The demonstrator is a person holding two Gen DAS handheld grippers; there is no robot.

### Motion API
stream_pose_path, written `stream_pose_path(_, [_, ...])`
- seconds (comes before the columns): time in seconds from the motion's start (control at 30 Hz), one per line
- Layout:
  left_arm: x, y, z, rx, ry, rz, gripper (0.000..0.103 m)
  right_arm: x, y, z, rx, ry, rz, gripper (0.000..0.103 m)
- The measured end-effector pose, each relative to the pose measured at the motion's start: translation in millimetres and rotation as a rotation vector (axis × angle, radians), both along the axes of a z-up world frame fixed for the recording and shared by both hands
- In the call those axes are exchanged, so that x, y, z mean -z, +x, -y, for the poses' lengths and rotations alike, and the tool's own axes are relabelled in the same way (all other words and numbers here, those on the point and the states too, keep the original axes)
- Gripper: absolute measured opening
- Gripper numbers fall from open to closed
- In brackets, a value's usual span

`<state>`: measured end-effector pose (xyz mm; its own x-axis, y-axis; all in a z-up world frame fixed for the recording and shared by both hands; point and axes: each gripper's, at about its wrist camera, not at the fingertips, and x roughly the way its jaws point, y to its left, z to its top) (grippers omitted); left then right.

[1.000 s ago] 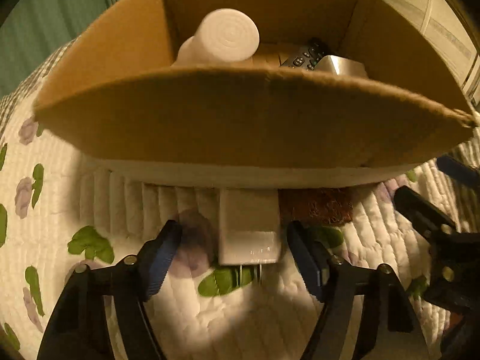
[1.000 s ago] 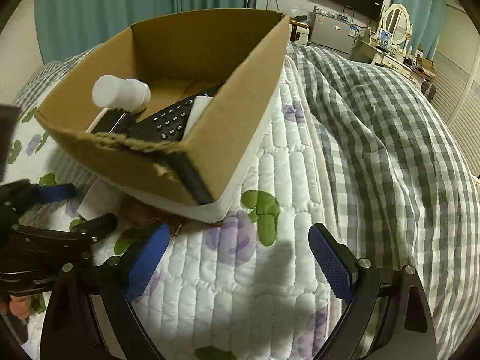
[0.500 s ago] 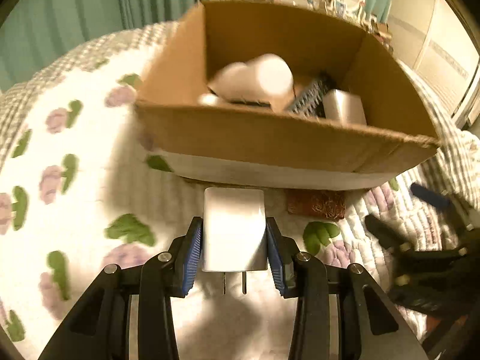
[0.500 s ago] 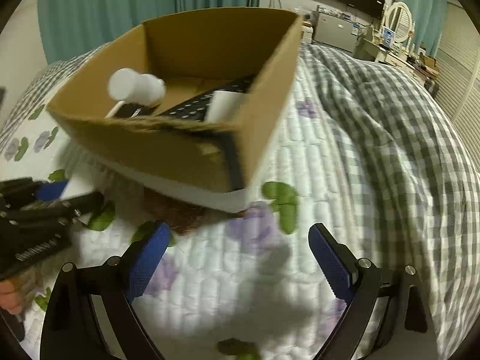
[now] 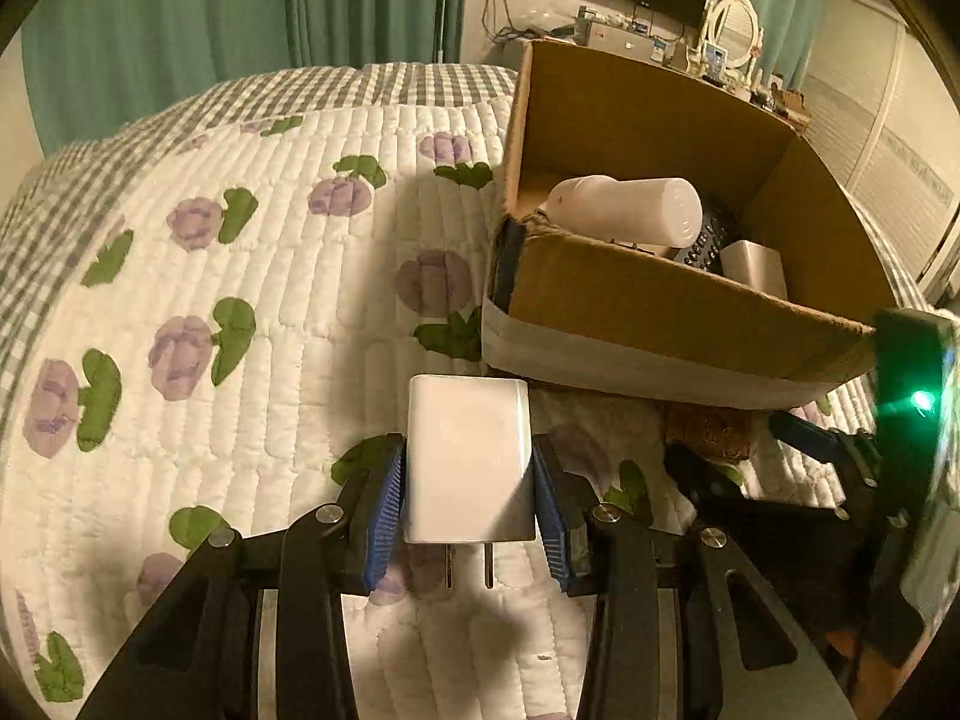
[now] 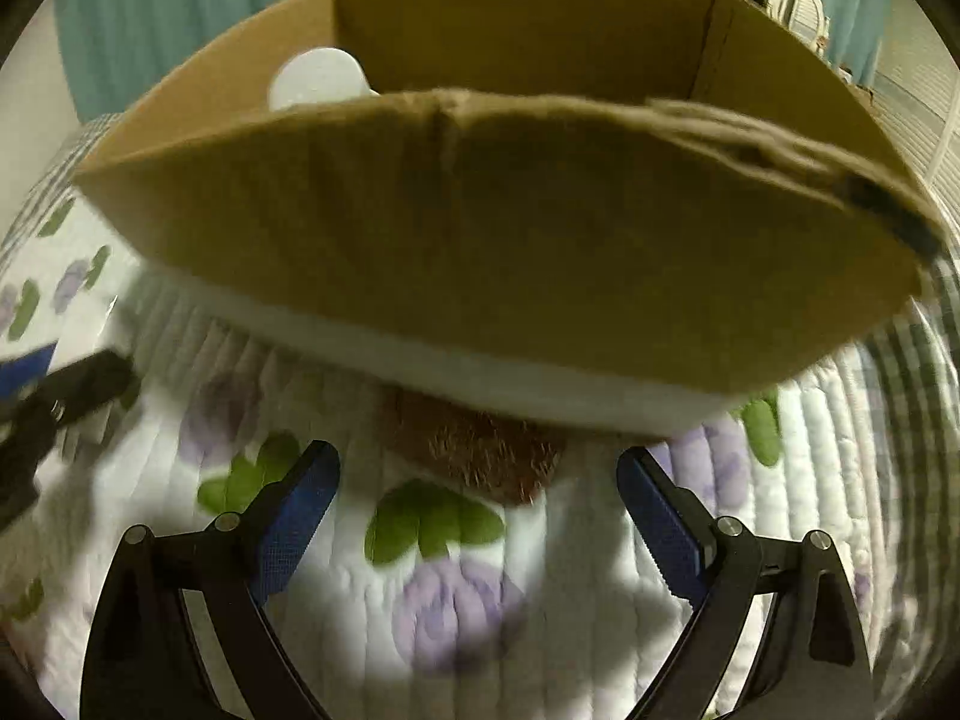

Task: Organize rigid objects
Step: 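Grasp the small white plug charger with the left tool while the right tool grasps the red rose case, then lower the white plug charger and red rose case into the box and release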

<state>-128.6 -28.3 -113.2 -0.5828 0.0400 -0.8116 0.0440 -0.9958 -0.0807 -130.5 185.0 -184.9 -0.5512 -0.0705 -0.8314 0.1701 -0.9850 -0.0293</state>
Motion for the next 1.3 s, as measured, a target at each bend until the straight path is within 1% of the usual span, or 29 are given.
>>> stream_pose_path(0.1, [2.2,-2.4,3.4,0.0,0.012,0.002,0.041,5.7,-10.5,2.2,0.069,-0.016,0.021,0.094])
stream_pose_path(0.2, [4.4,-3.3,4.9,0.005,0.021,0.002,0.041,10.1,-15.6,7.7,0.109,0.013,0.005,0.094])
stream_pose_path(0.27, [4.9,-1.7,5.9,0.007,0.026,0.001,0.041,10.6,-18.2,9.0,0.124,0.021,0.007,0.09])
stream_pose_path(0.3, [4.7,-0.7,6.2,0.007,0.027,0.001,0.041,9.8,-18.6,9.3,0.124,0.019,0.011,0.082])
stream_pose_path(0.33, [4.2,0.6,6.5,0.008,0.027,0.0,0.041,8.8,-17.1,9.8,0.116,0.019,0.013,0.071])
stream_pose_path(0.47, [-0.5,5.8,5.4,0.016,0.013,-0.006,0.041,4.8,-10.6,7.7,0.078,0.012,0.025,0.071])
stream_pose_path(0.63, [-7.2,12.9,0.3,0.039,0.001,-0.015,0.041,-3.7,12.6,2.5,0.032,-0.008,0.088,0.071])
stream_pose_path(0.7, [-9.8,16.8,-2.2,0.044,-0.001,-0.014,0.041,-6.5,24.5,2.6,0.005,0.006,0.103,0.071])
stream_pose_path(0.8, [-16.9,25.0,-6.1,0.059,0.002,-0.017,0.041,-14.2,46.7,6.0,-0.062,0.056,0.098,0.071])
stream_pose_path(0.87, [-23.6,31.7,-10.0,0.073,-0.001,-0.027,0.041,-19.0,57.2,6.9,-0.083,0.078,0.106,0.071])
stream_pose_path(0.93, [-30.1,37.6,-14.2,0.085,-0.007,-0.037,0.041,-26.1,64.5,7.3,-0.095,0.084,0.106,0.071])
stream_pose_path(1.03, [-38.4,43.8,-19.4,0.098,-0.001,-0.045,0.041,-45.1,72.2,7.4,-0.107,0.074,0.089,0.071])
stream_pose_path(1.17, [-56.8,51.0,-25.8,0.107,-0.013,-0.074,0.041,-79.3,77.1,3.2,-0.127,0.056,0.031,0.071])
stream_pose_path(1.2, [-62.8,51.9,-26.2,0.109,-0.01,-0.084,0.041,-89.7,65.4,-4.7,-0.13,0.043,0.016,0.071])
stream_pose_path(1.23, [-68.7,51.9,-26.3,0.108,-0.008,-0.094,0.041,-101.4,67.6,-4.2,-0.135,0.031,-0.007,0.071])
stream_pose_path(1.27, [-76.6,51.2,-26.7,0.108,-0.009,-0.108,0.041,-101.0,79.3,-5.6,-0.138,0.025,-0.026,0.071])
stream_pose_path(1.3, [-84.1,49.8,-27.4,0.108,-0.013,-0.123,0.041,-116.5,74.2,-14.2,-0.143,0.016,-0.052,0.071])
